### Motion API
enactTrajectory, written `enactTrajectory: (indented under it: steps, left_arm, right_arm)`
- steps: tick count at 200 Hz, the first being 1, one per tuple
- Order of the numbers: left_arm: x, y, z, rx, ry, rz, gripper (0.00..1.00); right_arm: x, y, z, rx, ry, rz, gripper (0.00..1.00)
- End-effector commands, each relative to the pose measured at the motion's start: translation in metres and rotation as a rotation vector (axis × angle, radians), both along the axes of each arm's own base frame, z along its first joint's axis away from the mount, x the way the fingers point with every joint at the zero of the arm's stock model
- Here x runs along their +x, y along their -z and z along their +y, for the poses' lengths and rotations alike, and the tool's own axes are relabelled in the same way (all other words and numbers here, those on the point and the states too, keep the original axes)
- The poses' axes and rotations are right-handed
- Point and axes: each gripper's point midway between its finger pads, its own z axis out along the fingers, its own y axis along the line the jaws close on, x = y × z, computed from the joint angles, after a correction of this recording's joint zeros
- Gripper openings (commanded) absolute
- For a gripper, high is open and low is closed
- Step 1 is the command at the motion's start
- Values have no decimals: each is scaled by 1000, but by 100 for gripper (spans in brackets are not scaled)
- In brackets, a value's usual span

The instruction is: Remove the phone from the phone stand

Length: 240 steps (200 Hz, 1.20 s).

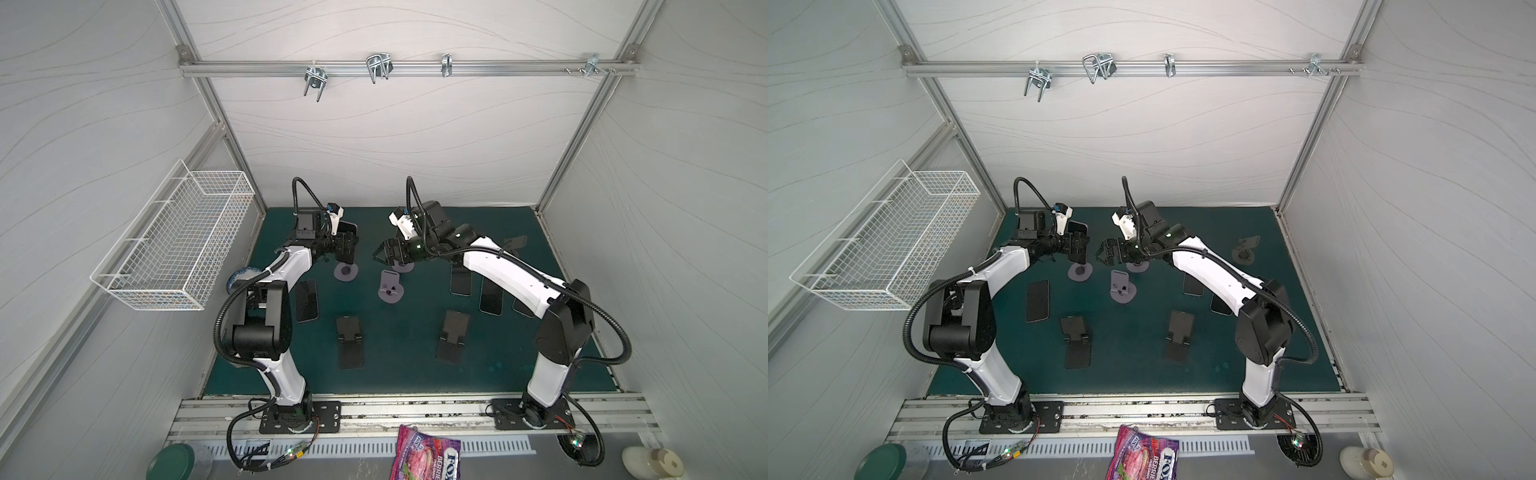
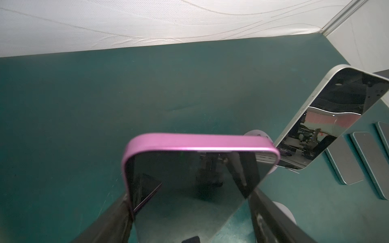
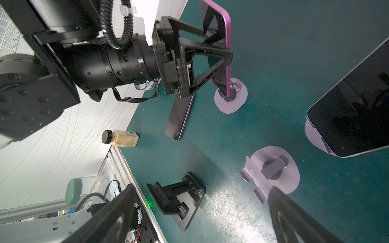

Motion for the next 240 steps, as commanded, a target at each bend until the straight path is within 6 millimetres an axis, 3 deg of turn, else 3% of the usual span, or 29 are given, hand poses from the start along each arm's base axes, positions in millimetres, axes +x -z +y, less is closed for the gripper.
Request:
enactTrajectory:
  steps: [1,96,240]
  left_arm:
    - [6,-18,-6,18,8,-68,83]
    - [10,-4,-1,69,-37,-40,80]
    - [8,-17,3,83,-51,-71,69]
  right_arm:
    - [-2,-16,-3,36,1,-15,99]
    - [0,-15,-8,39,10,-3,99]
    - [3,-19,-10,50,16,-1,99]
